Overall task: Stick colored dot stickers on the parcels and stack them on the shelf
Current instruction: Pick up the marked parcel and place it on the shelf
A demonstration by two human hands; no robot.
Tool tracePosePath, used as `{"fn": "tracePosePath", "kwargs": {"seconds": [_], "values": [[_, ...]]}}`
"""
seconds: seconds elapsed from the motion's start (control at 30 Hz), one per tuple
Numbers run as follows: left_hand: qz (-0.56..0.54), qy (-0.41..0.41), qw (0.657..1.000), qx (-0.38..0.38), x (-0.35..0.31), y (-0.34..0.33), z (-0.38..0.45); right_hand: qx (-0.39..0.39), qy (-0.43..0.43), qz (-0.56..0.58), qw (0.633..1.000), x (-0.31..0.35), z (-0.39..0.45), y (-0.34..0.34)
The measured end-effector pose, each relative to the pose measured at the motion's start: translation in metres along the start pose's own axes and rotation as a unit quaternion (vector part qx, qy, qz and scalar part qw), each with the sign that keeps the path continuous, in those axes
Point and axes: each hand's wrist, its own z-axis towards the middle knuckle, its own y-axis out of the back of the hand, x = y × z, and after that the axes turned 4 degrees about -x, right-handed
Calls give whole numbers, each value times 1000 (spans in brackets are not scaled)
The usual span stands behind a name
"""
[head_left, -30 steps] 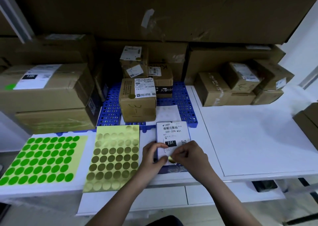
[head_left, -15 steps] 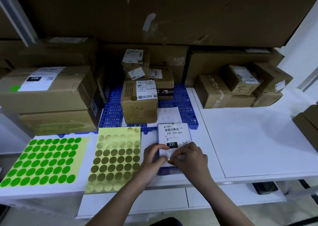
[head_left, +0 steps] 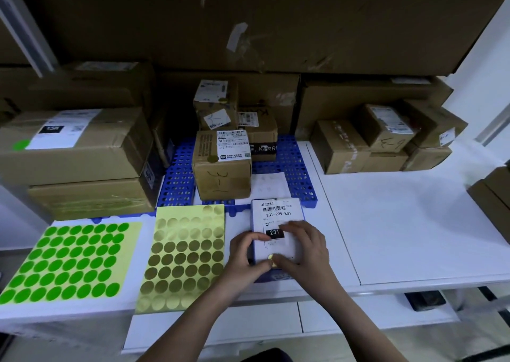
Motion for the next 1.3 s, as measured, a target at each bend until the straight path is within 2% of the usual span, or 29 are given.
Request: {"fn": "tracePosePath", "kwargs": {"seconds": [0.13, 0.23, 0.47, 0.63, 0.73, 0.83, 0.9, 0.97, 1.07, 1.13, 1.3], "values": [[28, -21, 998, -56, -1, -7, 7, -39, -15, -16, 999, 1, 0, -8], [30, -26, 997, -66, 1, -10, 8, -53, 5, -28, 998, -2, -2, -10], [39, -40, 998, -1, 3, -1, -2, 29, 88, -4, 996, -20, -4, 3], [21, -15, 998, 55, 3, 8, -2, 48, 96, 26, 994, -22, -4, 10], [-59, 31, 996, 60, -3, 11, 0, 20, 37, 131, 990, -15, 0, 13], [-191, 108, 976, -10, -9, 10, 7, -39, -92, 232, 968, -8, 8, 17], [-212, 123, 967, -65, -15, 10, 12, -54, -179, 265, 946, -6, 15, 17], [-224, 133, 962, -87, -21, 7, 14, -36, -254, 276, 926, -7, 21, 16], [-204, 169, 963, -54, -26, -3, 19, 27, -352, 331, 875, -7, 25, 12], [-187, 190, 963, -46, -29, -12, 23, 45, -378, 364, 850, -8, 23, 10], [-187, 220, 955, -74, -29, -24, 25, 64, -380, 410, 827, -4, 20, 8]]}}
